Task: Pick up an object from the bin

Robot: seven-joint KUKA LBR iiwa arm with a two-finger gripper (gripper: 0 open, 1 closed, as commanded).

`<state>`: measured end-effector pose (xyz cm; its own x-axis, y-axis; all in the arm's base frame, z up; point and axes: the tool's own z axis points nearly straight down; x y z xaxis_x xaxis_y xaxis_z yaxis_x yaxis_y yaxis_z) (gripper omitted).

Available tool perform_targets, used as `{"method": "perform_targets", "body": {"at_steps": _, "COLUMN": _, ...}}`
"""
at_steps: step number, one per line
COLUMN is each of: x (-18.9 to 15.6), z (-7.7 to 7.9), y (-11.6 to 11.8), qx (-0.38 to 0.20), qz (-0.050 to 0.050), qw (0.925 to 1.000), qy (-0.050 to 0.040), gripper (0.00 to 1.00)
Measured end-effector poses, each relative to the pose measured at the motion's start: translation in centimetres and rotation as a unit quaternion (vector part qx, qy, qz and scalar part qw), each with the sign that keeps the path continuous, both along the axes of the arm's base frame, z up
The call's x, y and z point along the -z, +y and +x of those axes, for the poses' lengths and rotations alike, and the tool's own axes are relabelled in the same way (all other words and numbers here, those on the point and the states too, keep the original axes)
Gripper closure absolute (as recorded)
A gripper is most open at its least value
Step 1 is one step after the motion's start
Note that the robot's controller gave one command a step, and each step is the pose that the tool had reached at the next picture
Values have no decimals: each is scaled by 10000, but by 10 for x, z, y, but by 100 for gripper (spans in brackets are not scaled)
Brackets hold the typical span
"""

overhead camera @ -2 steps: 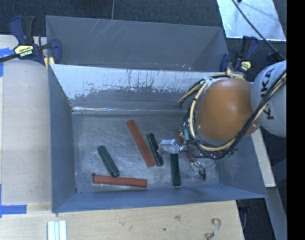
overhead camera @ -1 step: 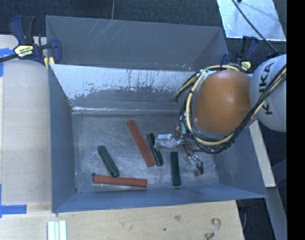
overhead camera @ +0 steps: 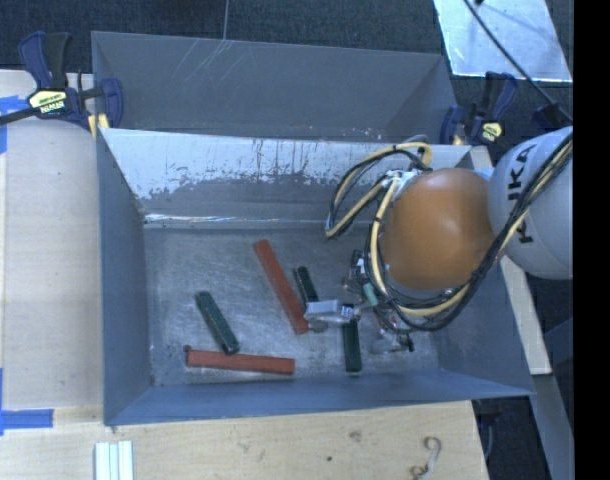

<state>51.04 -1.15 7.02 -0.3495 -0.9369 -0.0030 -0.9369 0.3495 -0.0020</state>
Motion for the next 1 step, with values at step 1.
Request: {"method": "perform_targets", "body": {"at_steps": 1, "x": 0, "z": 1, "y": 0, "qx": 20, "qz": 1, "qw": 10000, "qy": -3, "gripper": 0}}
